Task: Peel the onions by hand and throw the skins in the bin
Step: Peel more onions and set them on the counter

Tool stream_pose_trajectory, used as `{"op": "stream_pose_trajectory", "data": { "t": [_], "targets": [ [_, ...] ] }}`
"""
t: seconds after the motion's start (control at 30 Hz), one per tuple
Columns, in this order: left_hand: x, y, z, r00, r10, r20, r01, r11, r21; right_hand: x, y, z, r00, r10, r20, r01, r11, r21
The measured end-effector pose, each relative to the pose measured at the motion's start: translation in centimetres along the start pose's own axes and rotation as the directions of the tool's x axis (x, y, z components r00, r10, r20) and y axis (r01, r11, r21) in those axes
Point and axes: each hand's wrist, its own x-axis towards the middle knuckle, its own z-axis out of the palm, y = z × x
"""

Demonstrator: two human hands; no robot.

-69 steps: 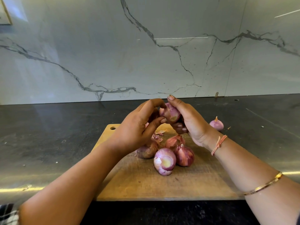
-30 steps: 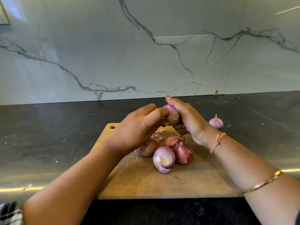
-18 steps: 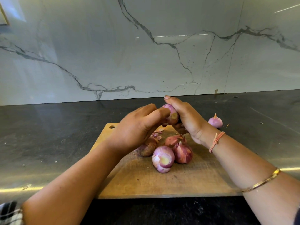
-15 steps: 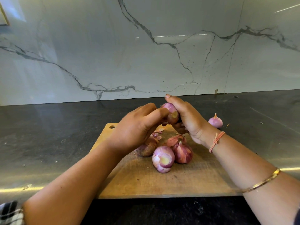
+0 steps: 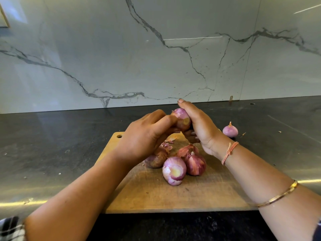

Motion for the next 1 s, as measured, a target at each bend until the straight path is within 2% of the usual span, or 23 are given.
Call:
{"op": "stream_pose_trajectory", "data": {
  "t": [0.07, 0.2, 0.4, 0.63, 0.77, 0.83, 1.0],
  "targets": [
    [0.0, 0.1, -0.1, 0.997, -0.072, -0.016, 0.072, 0.997, -0.018, 0.1, 0.1, -0.1, 1.000, -0.014, 0.021, 0.013, 0.998, 0.058],
    [0.0, 0.3, -0.3, 0.964, -0.259, -0.062, 0.252, 0.963, -0.090, 0.4, 0.2, -0.1, 0.998, -0.054, 0.025, 0.052, 0.996, 0.069],
    [0.0, 0.8, -0.2, 0.868, -0.485, -0.103, 0.441, 0.851, -0.285, 1.1, 1.0, 0.0, 0.991, -0.117, 0.064, 0.112, 0.990, 0.082],
    [0.6, 2.0, -0.4, 0.756, -0.648, -0.093, 0.520, 0.681, -0.516, 1.0, 1.0, 0.1, 0.987, -0.136, 0.085, 0.115, 0.968, 0.222],
    [0.7, 2.2, -0.4, 0.719, -0.690, -0.087, 0.520, 0.616, -0.591, 0.9, 1.0, 0.2, 0.982, -0.149, 0.115, 0.110, 0.951, 0.289],
    [0.8, 2.3, -0.5, 0.709, -0.700, -0.086, 0.524, 0.604, -0.601, 0.9, 1.1, 0.2, 0.981, -0.149, 0.120, 0.108, 0.948, 0.299],
    [0.7, 2.3, -0.6, 0.718, -0.687, -0.110, 0.533, 0.644, -0.549, 0.9, 1.2, 0.1, 0.977, -0.161, 0.141, 0.117, 0.953, 0.281]
  ]
}}
